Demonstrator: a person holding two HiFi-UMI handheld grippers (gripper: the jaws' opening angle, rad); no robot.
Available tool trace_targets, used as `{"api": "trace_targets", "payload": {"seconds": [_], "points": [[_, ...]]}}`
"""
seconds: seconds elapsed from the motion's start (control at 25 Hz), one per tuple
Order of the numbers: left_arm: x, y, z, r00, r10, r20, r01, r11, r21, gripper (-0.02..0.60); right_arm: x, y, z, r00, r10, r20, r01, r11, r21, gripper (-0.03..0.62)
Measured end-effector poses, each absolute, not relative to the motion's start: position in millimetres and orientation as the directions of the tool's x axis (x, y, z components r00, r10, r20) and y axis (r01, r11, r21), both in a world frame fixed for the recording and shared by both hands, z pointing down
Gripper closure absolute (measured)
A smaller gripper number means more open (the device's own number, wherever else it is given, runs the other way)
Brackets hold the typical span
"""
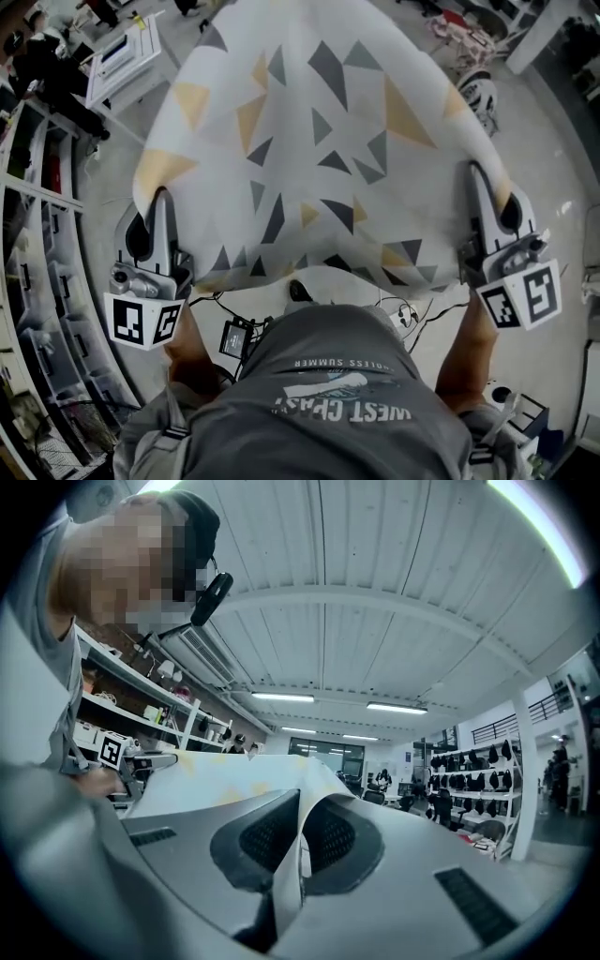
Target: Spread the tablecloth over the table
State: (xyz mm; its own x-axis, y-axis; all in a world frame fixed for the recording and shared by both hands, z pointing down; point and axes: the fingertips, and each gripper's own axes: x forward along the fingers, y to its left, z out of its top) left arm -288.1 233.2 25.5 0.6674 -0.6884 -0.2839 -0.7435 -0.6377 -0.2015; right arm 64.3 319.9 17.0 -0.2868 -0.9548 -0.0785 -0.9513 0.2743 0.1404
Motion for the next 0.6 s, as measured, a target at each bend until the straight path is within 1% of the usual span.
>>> {"api": "trace_targets", "payload": {"seconds": [0.36, 0.6], "points": [[-291.2, 216.9, 33.2, 0.691, -0.663, -0.288, -0.719, -0.669, -0.187, 0.581, 59.2, 318.3, 16.0, -0.241, -0.968, -0.065, -0.962, 0.229, 0.150, 0.580], [-291.3, 213.5, 37.5, 0.685, -0.674, -0.278, -0.726, -0.663, -0.181, 0.581, 62.2, 311.8, 20.5, -0.246, -0.968, -0.053, -0.961, 0.236, 0.146, 0.580]]}}
